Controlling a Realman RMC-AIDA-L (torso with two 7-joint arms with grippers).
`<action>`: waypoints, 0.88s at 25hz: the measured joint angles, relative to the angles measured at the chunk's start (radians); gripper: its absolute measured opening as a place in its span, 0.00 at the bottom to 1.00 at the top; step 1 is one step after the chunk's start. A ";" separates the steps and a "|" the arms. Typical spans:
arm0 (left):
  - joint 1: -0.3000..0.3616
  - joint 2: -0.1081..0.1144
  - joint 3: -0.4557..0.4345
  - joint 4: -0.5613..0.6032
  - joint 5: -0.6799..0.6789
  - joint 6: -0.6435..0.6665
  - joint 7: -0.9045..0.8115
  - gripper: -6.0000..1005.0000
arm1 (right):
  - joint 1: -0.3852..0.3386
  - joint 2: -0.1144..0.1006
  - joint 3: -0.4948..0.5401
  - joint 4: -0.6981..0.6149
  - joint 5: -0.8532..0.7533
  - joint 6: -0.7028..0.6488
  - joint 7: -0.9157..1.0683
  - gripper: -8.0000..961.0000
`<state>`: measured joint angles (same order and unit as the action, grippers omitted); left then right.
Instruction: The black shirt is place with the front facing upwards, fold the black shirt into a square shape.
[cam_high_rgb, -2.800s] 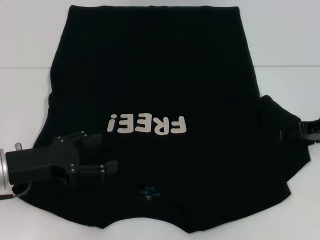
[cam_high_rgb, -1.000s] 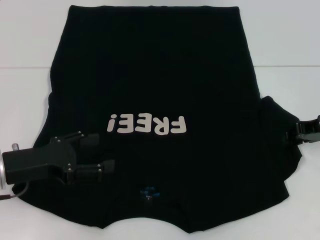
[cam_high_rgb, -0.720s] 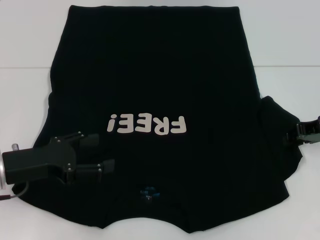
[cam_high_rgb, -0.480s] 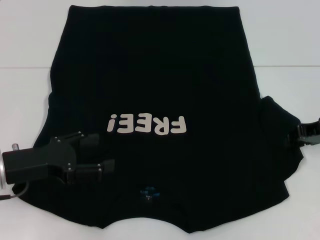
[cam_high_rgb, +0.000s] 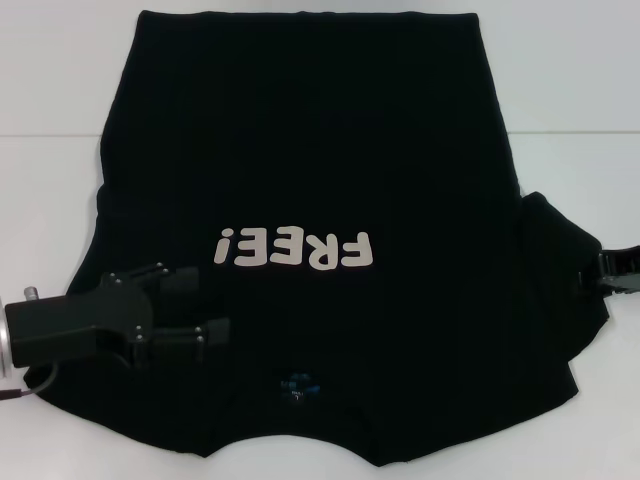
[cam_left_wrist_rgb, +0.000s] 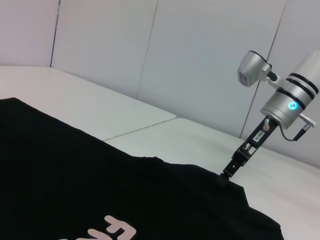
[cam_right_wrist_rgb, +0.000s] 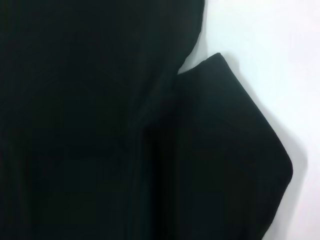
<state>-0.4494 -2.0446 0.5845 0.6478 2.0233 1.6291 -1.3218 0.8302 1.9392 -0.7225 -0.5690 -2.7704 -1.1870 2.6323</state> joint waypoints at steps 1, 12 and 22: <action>0.000 0.000 0.000 0.001 0.000 0.000 -0.003 0.93 | 0.001 0.001 0.000 0.000 0.000 -0.002 0.000 0.32; -0.002 0.004 0.000 0.004 0.000 0.002 -0.007 0.93 | -0.002 0.001 -0.047 -0.008 0.000 -0.008 0.000 0.21; -0.002 0.006 0.000 0.004 0.000 0.005 -0.007 0.93 | -0.004 0.001 -0.046 -0.021 0.001 -0.006 0.001 0.03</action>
<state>-0.4509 -2.0383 0.5845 0.6520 2.0233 1.6343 -1.3284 0.8260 1.9404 -0.7689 -0.5902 -2.7692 -1.1926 2.6336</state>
